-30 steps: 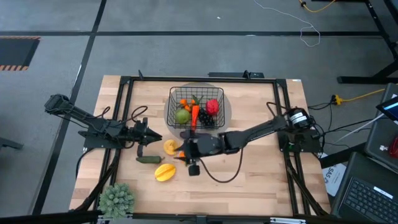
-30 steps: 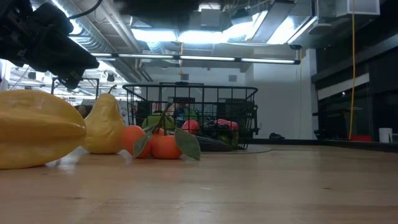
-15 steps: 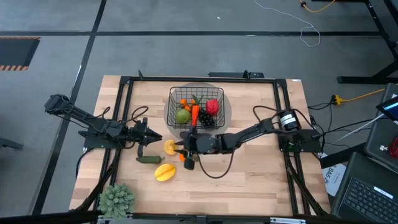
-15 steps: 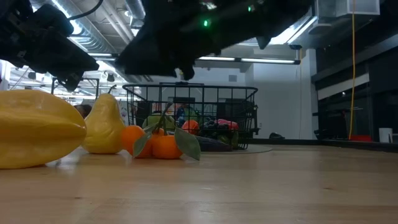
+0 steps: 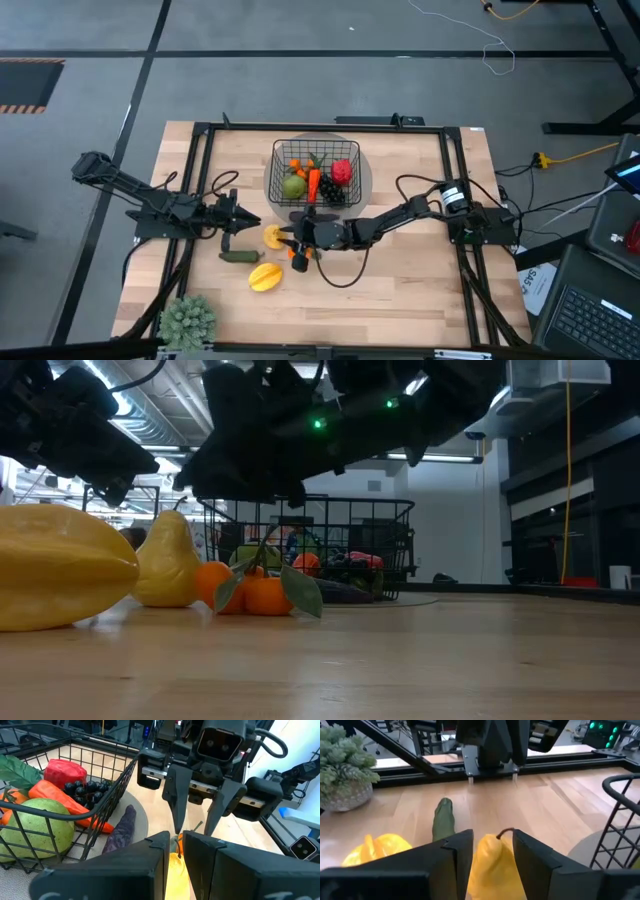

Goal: Build produce basket
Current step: Put the yellow pear into the wire organizer

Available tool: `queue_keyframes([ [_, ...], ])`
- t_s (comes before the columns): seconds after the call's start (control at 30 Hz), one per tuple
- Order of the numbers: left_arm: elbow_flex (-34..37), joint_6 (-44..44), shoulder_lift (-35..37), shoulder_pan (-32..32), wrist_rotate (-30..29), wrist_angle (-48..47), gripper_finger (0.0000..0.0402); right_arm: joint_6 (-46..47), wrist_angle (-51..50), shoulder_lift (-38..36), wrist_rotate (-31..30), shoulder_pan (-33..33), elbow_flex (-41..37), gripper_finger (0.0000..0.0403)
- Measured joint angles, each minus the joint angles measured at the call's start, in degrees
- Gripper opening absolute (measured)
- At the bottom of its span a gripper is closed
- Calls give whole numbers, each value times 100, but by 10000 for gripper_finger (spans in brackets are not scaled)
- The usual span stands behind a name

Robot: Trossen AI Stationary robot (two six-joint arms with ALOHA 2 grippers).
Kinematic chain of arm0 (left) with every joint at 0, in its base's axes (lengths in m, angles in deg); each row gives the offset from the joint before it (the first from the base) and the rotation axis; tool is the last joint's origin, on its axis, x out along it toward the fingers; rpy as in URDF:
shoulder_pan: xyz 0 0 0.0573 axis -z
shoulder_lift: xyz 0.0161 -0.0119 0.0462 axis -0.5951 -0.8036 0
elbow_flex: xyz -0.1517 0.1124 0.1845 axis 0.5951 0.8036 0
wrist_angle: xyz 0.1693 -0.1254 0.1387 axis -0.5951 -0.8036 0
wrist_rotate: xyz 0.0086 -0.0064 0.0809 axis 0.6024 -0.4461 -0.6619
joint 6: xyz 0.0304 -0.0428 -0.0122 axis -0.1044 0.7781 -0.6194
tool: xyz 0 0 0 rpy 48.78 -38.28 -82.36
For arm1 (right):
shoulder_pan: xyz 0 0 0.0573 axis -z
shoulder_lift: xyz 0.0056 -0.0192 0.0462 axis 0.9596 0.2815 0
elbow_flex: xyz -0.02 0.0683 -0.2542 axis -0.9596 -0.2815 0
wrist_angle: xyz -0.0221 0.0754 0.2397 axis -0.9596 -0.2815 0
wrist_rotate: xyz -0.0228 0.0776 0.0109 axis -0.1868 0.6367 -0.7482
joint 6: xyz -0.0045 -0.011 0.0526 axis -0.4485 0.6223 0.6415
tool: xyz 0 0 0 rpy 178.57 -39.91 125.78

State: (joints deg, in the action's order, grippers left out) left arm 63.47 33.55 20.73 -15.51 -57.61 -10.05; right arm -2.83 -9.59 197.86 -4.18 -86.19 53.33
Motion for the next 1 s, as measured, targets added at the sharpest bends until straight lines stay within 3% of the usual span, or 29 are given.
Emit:
queue_keyframes([
  [1.0, 0, 0, 0, 0, 0, 0, 41, -149, 346, 48, 14, 144, 4, 135],
])
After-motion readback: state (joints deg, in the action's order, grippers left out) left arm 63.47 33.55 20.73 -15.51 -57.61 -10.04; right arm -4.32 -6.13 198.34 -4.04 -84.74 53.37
